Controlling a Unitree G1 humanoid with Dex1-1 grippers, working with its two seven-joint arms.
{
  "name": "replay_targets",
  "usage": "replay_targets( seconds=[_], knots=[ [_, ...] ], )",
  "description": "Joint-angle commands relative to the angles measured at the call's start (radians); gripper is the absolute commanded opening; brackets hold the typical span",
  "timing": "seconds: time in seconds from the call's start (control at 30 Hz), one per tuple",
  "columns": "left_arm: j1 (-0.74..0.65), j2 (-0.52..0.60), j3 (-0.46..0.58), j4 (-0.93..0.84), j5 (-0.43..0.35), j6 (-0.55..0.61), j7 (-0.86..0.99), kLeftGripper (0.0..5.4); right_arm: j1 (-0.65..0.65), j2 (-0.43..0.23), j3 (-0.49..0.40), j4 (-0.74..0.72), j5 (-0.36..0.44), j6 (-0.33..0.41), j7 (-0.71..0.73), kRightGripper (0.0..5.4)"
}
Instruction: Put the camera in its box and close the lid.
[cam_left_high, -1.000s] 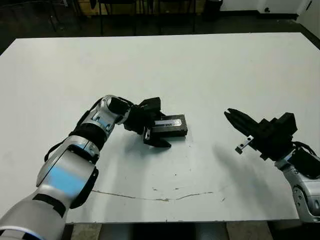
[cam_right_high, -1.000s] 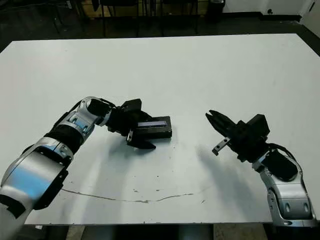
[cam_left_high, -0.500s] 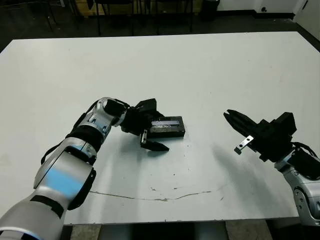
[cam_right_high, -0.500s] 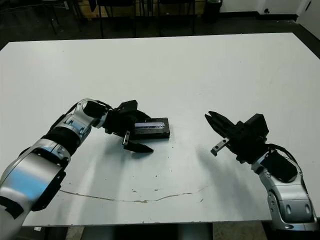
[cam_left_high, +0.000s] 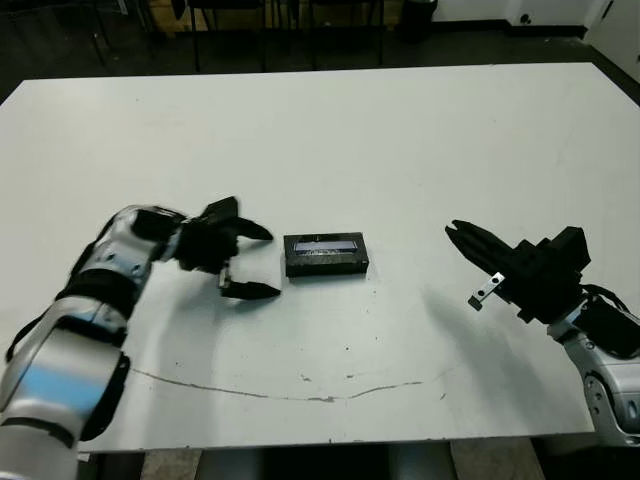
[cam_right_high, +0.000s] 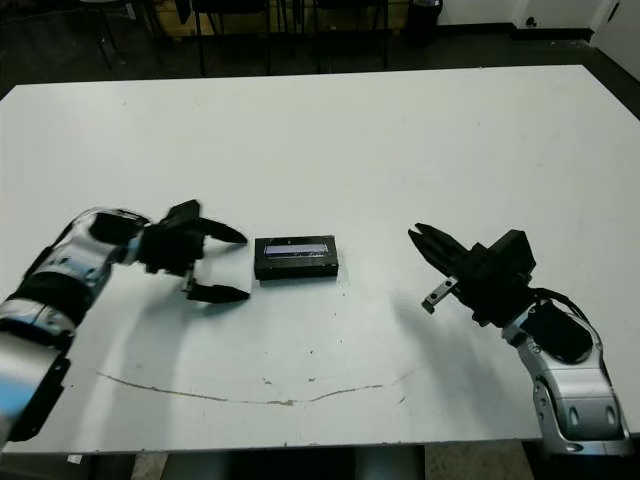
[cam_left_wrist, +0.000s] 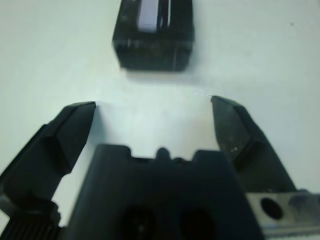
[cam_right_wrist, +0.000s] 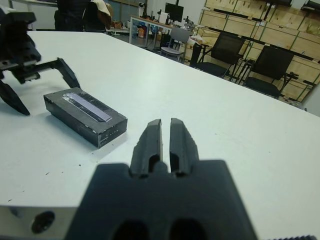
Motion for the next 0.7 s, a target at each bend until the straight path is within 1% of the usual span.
replay_targets(
  seconds=[0.03, 0.13, 0.17, 0.2, 0.27, 0.33, 0.37, 0.43, 0.47, 0.5, 0.53, 0.63, 0.7],
  knots=[
    [0.133, 0.081, -0.004, -0.034, 0.047, 0.018, 0.008, 5.38, 0.007, 0.002, 0.002, 0.021, -0.004, -0.001, -0.002, 0.0],
    [0.191, 0.125, 0.046, -0.137, 0.0, 0.081, 0.031, 5.38, 0.01, 0.001, 0.002, 0.015, -0.008, -0.005, -0.003, 0.0],
    [0.214, 0.134, 0.073, -0.185, -0.026, 0.122, 0.051, 5.38, 0.011, 0.005, 0.001, 0.017, 0.001, -0.009, 0.001, 0.0],
    [0.246, 0.138, 0.109, -0.252, -0.058, 0.179, 0.093, 5.38, 0.011, 0.008, 0.001, 0.019, 0.005, -0.012, 0.003, 0.0],
    [0.346, 0.124, 0.194, -0.468, -0.105, 0.28, 0.248, 5.31, 0.01, 0.011, 0.002, 0.027, 0.006, -0.021, 0.004, 0.0],
    [0.458, 0.058, 0.28, -0.74, -0.167, 0.391, 0.436, 5.11, 0.008, 0.016, 0.004, 0.034, -0.001, -0.029, -0.004, 0.0],
    [0.502, 0.015, 0.31, -0.861, -0.201, 0.438, 0.517, 4.95, 0.007, 0.014, 0.006, 0.029, -0.007, -0.017, -0.012, 0.0],
    [0.565, -0.076, 0.336, -1.085, -0.254, 0.517, 0.667, 4.57, 0.002, 0.013, 0.006, 0.031, -0.013, -0.012, -0.019, 0.0],
    [0.581, -0.106, 0.336, -1.157, -0.27, 0.55, 0.717, 4.36, 0.001, 0.012, 0.006, 0.029, -0.013, -0.004, -0.021, 0.0],
    [0.591, -0.144, 0.327, -1.217, -0.277, 0.567, 0.767, 4.16, -0.002, 0.014, 0.005, 0.035, -0.015, -0.014, -0.02, 0.0],
    [0.599, -0.19, 0.308, -1.264, -0.264, 0.563, 0.825, 3.98, -0.004, 0.015, 0.004, 0.038, -0.014, -0.017, -0.02, 0.0],
    [0.616, -0.302, 0.248, -1.364, -0.203, 0.565, 0.982, 3.41, -0.003, 0.019, 0.005, 0.036, -0.037, -0.034, -0.045, 0.0],
    [0.613, -0.372, 0.199, -1.403, -0.17, 0.587, 1.077, 3.01, 0.001, 0.034, -0.002, 0.021, -0.028, -0.002, -0.077, 0.0]
  ],
)
